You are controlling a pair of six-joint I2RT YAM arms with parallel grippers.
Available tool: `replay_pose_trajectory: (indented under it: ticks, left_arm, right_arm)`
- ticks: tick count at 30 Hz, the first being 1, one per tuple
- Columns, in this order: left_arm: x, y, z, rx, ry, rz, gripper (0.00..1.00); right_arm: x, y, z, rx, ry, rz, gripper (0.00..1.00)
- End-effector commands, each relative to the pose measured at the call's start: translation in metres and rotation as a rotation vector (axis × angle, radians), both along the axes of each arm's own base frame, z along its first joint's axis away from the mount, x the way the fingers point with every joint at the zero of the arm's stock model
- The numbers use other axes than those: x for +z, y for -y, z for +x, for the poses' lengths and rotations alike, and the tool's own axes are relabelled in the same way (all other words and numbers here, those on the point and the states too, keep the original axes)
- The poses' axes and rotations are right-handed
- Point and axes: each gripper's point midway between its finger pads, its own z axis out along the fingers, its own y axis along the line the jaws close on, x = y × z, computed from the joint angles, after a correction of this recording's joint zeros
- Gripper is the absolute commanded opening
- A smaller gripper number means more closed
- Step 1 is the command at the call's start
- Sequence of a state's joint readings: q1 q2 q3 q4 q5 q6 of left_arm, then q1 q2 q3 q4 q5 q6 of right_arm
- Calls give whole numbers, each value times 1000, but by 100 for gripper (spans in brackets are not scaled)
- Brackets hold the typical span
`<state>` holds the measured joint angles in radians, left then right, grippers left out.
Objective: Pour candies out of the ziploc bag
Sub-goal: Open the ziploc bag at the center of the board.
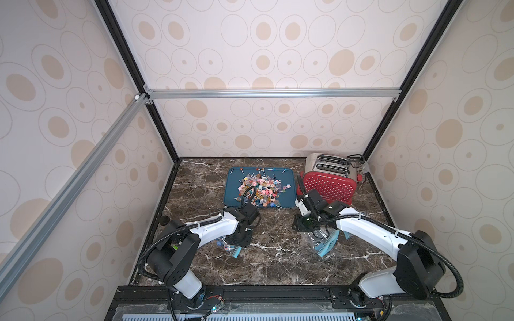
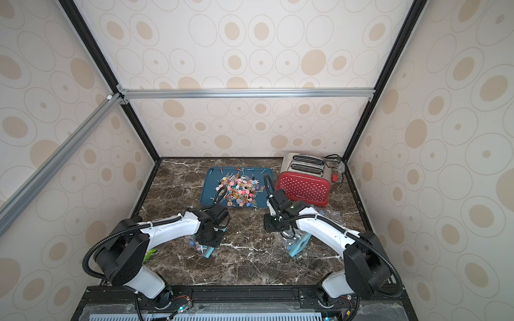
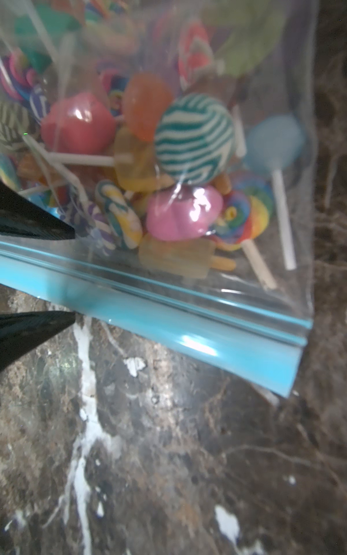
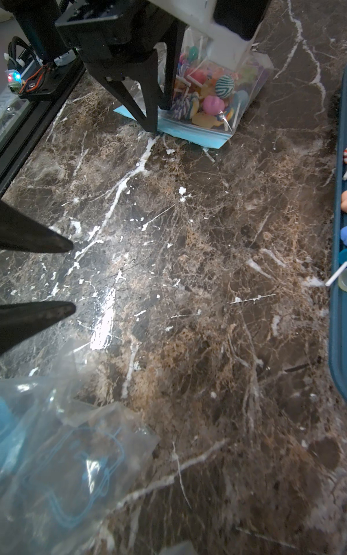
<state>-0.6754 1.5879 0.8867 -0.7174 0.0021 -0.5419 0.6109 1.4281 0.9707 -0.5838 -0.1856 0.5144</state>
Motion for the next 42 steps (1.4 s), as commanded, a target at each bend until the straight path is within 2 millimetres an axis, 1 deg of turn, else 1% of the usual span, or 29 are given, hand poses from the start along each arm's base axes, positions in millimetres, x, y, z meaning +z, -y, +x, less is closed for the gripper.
replay_pose_trajectory:
  ticks: [1,5,9,16,19,23,27,34,38,42]
  left_arm:
    - [-1,-2,-1,-24,-13,28,41]
    - [-7,-2,-2,-21,-27,39,40]
    - [-10,-4,-2,-15,-28,49,35]
    - [-4,-6,1,-14,-5,56,26]
    - [-4,-9,2,-14,0,75,21]
    - [-4,-10,3,-8,6,79,18]
    - [3,-4,3,-11,8,44,19]
    - [15,3,1,-25,4,1,29]
    - [15,1,1,-26,7,12,30]
    - [9,-2,1,-24,-2,32,28]
  right_arm:
    - [-2,4,-3,1,-3,-11,31]
    - [-2,4,-3,0,-4,-9,31]
    - [-2,5,-3,1,-2,-14,31]
    - [-1,5,-3,1,0,-11,31]
    - [-2,5,-3,0,-1,-12,31]
    - [-1,5,-4,1,1,-10,31]
    - [-1,5,-4,0,2,-9,31]
    - [-1,4,-4,0,-1,-1,31]
    - [-2,3,-4,2,-3,2,31]
    - [-2,3,-4,4,-3,2,31]
